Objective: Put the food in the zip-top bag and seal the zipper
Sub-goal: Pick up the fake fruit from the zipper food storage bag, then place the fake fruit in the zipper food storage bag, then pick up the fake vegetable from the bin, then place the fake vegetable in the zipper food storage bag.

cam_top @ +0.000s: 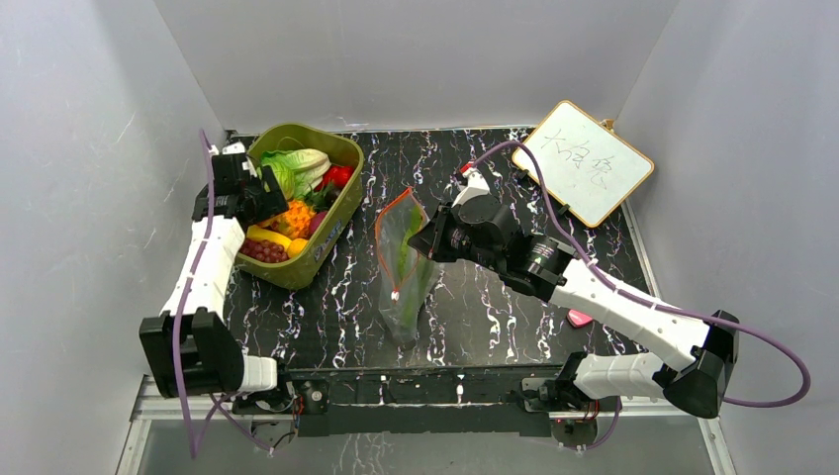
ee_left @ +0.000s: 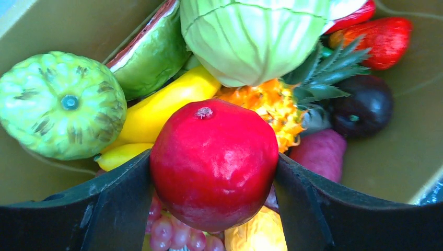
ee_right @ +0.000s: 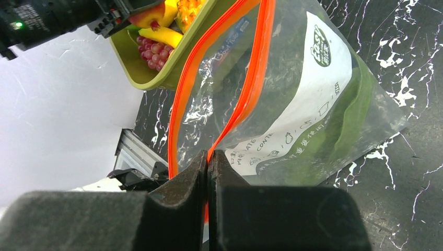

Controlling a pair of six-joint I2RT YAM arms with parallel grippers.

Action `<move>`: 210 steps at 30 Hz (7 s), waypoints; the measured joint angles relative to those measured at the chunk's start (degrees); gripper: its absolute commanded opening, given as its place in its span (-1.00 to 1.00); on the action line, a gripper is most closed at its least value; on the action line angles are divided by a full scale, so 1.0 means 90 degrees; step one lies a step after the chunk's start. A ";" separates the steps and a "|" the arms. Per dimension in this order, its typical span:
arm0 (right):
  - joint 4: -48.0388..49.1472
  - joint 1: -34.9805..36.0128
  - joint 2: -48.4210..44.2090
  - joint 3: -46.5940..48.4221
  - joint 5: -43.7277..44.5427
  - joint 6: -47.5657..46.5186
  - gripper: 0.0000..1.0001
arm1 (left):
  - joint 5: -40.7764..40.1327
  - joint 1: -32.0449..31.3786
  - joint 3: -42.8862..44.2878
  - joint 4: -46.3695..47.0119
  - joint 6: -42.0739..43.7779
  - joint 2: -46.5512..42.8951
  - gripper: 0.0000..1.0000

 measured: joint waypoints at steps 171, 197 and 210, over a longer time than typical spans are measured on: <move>0.0855 0.0000 -0.1020 -0.0568 -0.0862 -0.1239 -1.00 | -0.1552 0.0476 0.0359 -0.0019 0.1010 0.0697 0.04; 0.0658 0.0000 -0.1047 -0.0663 -0.0364 -0.0933 -1.00 | 0.2951 0.0287 0.0663 -0.0959 0.0172 -0.1719 -0.14; 0.0661 0.0000 -0.0381 -0.0505 -0.0896 -0.0957 -1.00 | 0.5952 -0.0253 -0.0425 0.0289 -0.1222 -0.2829 -0.16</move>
